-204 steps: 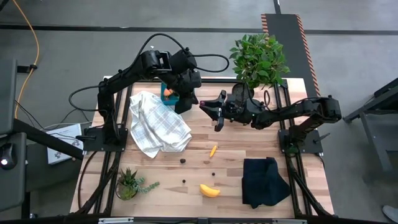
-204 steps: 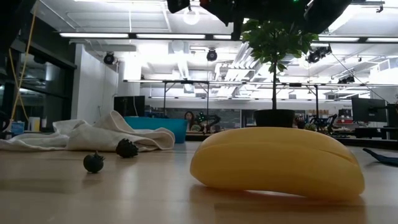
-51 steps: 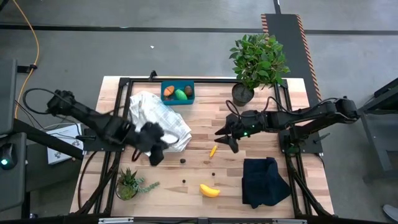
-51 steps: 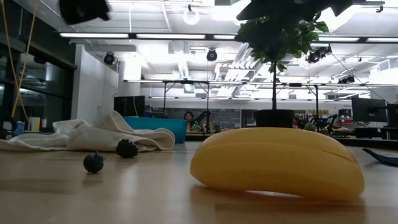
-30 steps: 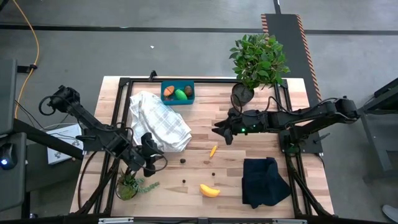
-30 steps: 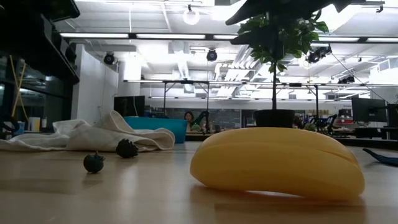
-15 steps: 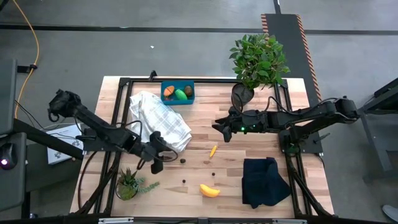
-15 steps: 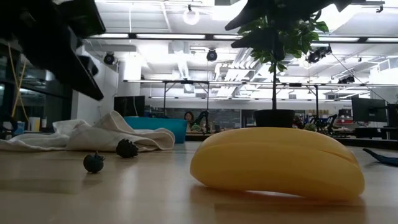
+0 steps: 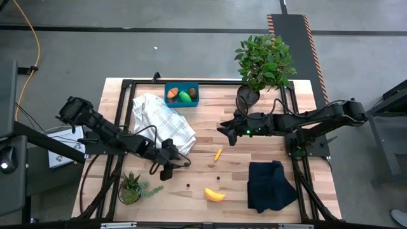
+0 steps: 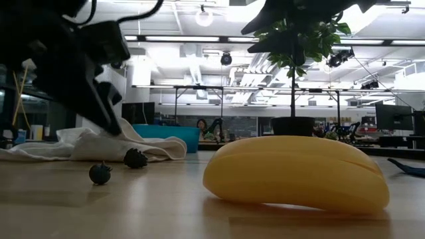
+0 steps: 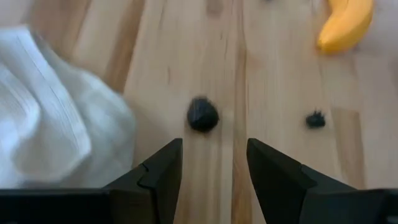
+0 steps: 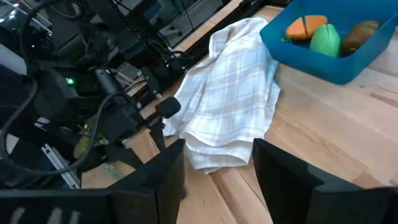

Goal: Pick and placing Produce into tupperware
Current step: Put the blackberry into the blue bin

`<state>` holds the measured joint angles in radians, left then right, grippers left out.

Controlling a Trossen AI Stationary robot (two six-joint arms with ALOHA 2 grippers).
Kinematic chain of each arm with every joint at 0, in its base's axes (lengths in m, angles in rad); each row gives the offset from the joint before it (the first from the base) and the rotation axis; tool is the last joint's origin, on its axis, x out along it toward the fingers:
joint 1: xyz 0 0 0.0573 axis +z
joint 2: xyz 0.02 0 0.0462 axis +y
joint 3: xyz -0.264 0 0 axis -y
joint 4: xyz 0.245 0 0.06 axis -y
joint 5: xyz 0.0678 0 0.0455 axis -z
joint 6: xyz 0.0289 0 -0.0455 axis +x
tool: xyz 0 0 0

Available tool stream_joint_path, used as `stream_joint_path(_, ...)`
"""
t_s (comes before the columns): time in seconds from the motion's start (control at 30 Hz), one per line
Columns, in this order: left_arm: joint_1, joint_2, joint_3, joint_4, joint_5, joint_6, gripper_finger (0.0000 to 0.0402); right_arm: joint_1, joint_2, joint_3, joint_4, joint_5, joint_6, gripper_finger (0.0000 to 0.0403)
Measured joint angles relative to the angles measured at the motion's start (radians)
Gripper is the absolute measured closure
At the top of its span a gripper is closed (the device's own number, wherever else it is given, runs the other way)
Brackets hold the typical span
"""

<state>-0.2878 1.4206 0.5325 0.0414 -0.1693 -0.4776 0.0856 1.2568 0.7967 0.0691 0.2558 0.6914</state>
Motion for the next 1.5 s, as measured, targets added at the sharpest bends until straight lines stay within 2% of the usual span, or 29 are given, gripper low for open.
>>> stream_joint_path(0.2,0.000,0.065,0.000,0.096,0.046,0.001,0.0232,0.000,0.000,0.000,-0.006,0.000,-0.005,0.0224)
stream_joint_path(0.37,0.000,0.091,0.001,0.137,0.006,0.001,0.0231,0.000,0.000,0.000,-0.006,-0.002,-0.015,0.0224)
stream_joint_path(0.53,0.001,0.111,-0.001,0.131,-0.034,0.003,0.0231,0.000,0.000,0.000,-0.005,-0.002,-0.018,0.0224)
stream_joint_path(0.93,0.001,0.210,0.078,0.134,-0.041,0.039,0.0231,0.000,0.000,0.000,-0.013,-0.020,-0.026,0.0224)
stream_joint_path(1.13,0.001,0.253,0.102,0.084,-0.040,0.036,0.0231,0.000,0.000,0.000,-0.022,-0.028,-0.019,0.0224)
stream_joint_path(1.5,0.001,0.255,0.106,0.106,-0.047,0.055,0.0231,0.000,0.000,0.000,-0.028,-0.030,-0.019,0.0224)
